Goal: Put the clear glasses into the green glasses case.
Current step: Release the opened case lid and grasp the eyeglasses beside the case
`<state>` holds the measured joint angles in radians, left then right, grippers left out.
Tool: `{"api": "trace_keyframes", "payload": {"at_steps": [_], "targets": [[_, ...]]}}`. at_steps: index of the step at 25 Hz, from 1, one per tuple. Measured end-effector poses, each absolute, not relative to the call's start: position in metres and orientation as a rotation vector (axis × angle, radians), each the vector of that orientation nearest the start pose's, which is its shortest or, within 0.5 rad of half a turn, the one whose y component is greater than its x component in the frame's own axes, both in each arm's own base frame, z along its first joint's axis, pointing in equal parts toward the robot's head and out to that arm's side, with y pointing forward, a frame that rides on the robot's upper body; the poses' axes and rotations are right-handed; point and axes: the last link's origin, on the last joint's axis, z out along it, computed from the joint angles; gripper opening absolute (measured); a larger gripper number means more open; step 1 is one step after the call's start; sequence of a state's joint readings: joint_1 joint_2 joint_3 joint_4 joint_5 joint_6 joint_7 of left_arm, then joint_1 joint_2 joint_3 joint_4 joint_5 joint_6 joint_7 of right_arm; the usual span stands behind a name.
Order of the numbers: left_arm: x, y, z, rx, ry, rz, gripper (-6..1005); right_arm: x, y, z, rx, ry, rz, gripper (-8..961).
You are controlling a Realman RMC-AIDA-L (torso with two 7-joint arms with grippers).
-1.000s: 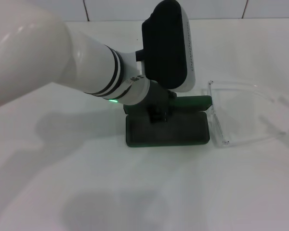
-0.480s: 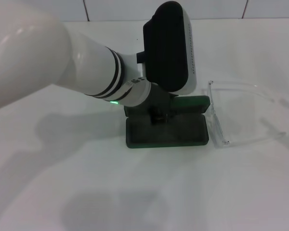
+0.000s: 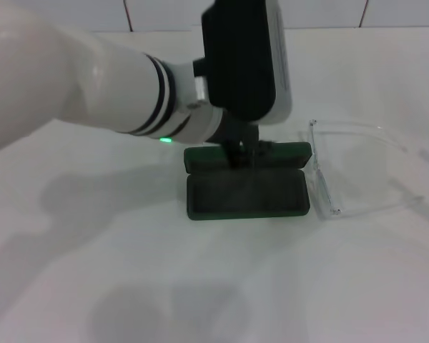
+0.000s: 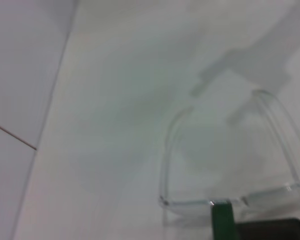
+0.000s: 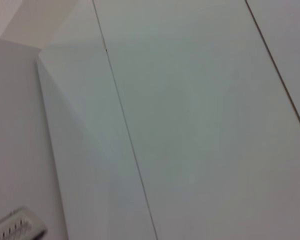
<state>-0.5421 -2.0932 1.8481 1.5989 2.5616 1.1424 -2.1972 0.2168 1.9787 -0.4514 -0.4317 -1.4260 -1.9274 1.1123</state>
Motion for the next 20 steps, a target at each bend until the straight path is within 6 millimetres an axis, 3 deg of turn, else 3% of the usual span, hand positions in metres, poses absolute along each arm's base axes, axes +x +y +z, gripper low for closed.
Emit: {"api": "trace_keyframes", "payload": {"at_steps": [4,9,15,20], "targets": [[-0.066,0.333,-0.038,-2.642,0.173,0.126,348,0.325,0.237,0.104,-2.061,0.519,1.340,791],[-0.064,0.328,0.006,-2.654,-0.051,-0.280,344,0.314,0.256,0.106,-2.311,0.719,1.186,789],[-0.094,0.297,0.069,-2.604,-0.115,-0.891,340,0.287,0.275,0.118,-2.455,0.880,1.048,787],[-0.113,0.291,0.083,-2.582,-0.197,-1.030,329,0.260,0.310,0.121,-2.489,1.139,0.821,758]]}}
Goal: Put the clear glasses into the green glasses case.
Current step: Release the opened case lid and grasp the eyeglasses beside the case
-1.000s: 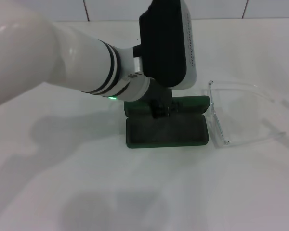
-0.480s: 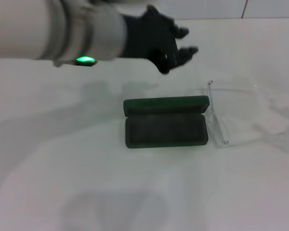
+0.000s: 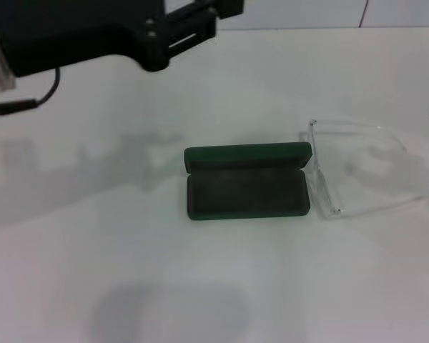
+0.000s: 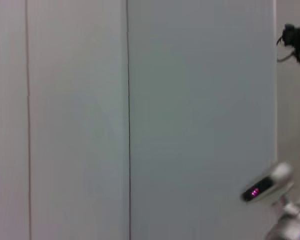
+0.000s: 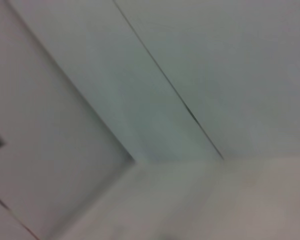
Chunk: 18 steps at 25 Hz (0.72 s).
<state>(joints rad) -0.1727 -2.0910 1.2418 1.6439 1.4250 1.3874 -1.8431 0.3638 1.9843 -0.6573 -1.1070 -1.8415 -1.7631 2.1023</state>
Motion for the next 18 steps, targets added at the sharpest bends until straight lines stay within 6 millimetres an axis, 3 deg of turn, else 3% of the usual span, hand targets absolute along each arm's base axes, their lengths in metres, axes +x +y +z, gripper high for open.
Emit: {"api": "trace_keyframes", "payload": {"at_steps": [8,14,18], "targets": [[-0.146,0.290,0.073,-2.570,-0.231,-1.169,319,0.224,0.359,0.083,-2.478,1.386,0.232,738],[-0.151,0.288,0.069,-2.572,-0.176,-1.171,318,0.179,0.377,0.056,-2.554,1.362,-0.068,739],[-0.151,0.288,0.068,-2.572,-0.158,-1.170,318,0.160,0.381,0.048,-2.564,1.339,-0.215,738]]}}
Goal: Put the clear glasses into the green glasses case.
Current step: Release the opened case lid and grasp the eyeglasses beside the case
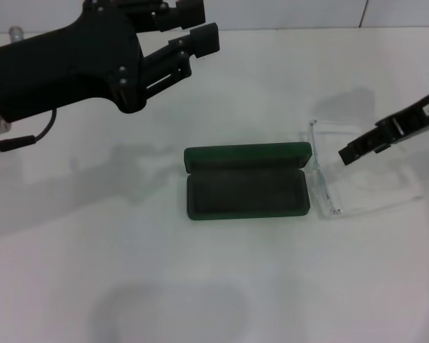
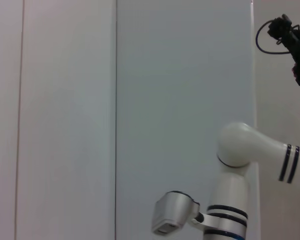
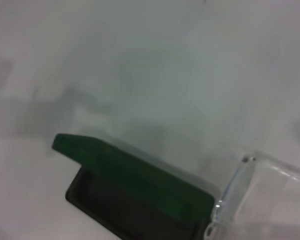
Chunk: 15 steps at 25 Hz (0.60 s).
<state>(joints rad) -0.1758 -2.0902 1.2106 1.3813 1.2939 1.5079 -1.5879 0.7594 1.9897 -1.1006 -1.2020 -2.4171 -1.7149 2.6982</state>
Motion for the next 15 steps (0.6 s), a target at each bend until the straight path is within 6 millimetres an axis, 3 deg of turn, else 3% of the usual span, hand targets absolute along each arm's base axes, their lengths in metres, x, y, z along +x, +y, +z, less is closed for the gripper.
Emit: {"api": "trace_keyframes", "payload": {"at_steps": [9,15], "targets": [[-0.151,0.288,0.064,-2.591,-0.161,-1.195,317,0.133,0.395,0.022,-2.595,1.243,-0.341,735],[-0.150,0.292,0.062,-2.594,-0.173,-1.238,316,0.130,0.403,0.008,-2.591,1.219,-0.409,709]]}}
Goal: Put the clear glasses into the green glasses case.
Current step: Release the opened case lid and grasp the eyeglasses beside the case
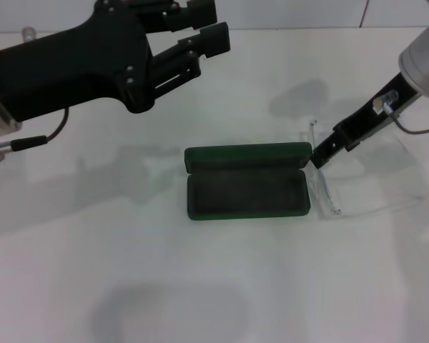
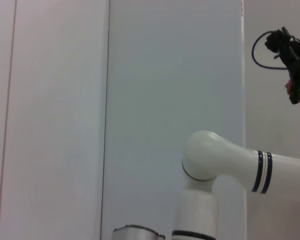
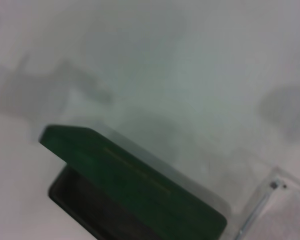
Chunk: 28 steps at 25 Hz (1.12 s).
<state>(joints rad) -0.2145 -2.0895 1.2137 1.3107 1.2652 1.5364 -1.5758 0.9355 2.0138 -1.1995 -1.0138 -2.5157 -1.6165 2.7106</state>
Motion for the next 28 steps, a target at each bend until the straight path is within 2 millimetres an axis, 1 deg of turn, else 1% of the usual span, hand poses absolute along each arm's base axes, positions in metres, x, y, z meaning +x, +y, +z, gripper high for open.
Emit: {"api": "trace_keyframes", "payload": {"at_steps": [2,3,10,17,28], "targets": [[-0.150,0.293,0.059,-2.600,-0.179,-1.244,316,0.138,0.403,-0.001,-2.577,1.235,-0.452,700],[-0.150,0.294,0.058,-2.604,-0.172,-1.250,316,0.138,0.403,-0.001,-2.577,1.235,-0.452,696],[-0.152,0.295,0.053,-2.608,-0.159,-1.273,315,0.138,0.411,-0.018,-2.569,1.195,-0.497,665],[-0.154,0.296,0.051,-2.605,-0.168,-1.279,315,0.140,0.413,-0.023,-2.566,1.183,-0.502,634],[-0.154,0.299,0.048,-2.612,-0.181,-1.302,314,0.142,0.413,-0.023,-2.563,1.188,-0.509,604]]}}
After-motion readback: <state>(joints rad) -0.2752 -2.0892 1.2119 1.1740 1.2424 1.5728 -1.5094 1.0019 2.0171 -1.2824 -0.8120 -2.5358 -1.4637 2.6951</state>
